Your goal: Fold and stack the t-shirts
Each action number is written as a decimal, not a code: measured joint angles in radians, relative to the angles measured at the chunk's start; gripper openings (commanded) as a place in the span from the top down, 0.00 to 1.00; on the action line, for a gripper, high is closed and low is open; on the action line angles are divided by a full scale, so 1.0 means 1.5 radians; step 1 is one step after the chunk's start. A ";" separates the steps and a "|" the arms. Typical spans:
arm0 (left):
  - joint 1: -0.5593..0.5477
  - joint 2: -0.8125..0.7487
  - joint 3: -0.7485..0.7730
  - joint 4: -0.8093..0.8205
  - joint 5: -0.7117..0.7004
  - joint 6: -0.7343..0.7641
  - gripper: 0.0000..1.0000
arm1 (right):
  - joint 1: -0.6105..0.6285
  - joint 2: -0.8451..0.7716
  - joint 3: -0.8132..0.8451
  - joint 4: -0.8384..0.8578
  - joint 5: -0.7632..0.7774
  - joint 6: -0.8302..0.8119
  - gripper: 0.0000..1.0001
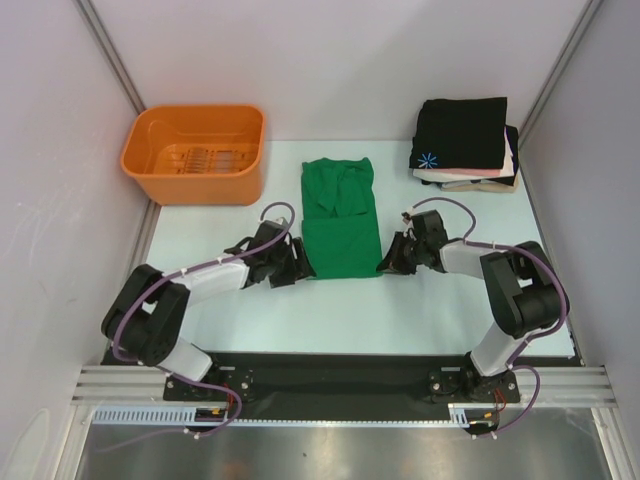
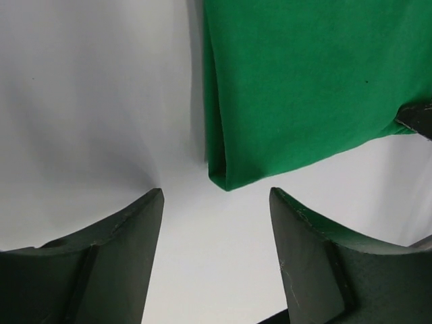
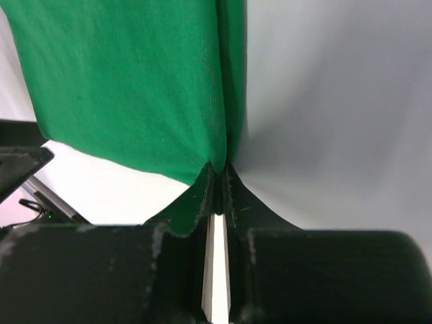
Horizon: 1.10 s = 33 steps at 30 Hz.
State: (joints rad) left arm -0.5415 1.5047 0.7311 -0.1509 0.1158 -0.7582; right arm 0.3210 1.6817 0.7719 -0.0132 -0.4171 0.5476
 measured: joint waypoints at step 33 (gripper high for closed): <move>-0.206 -0.210 -0.058 -0.075 -0.067 -0.096 1.00 | 0.144 -0.353 -0.101 -0.211 0.086 0.056 1.00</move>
State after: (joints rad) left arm -0.8509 1.1893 0.6434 -0.2638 0.0151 -0.9028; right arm 0.5365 1.1519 0.6197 -0.3302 -0.2874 0.6312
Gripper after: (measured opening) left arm 0.020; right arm 0.064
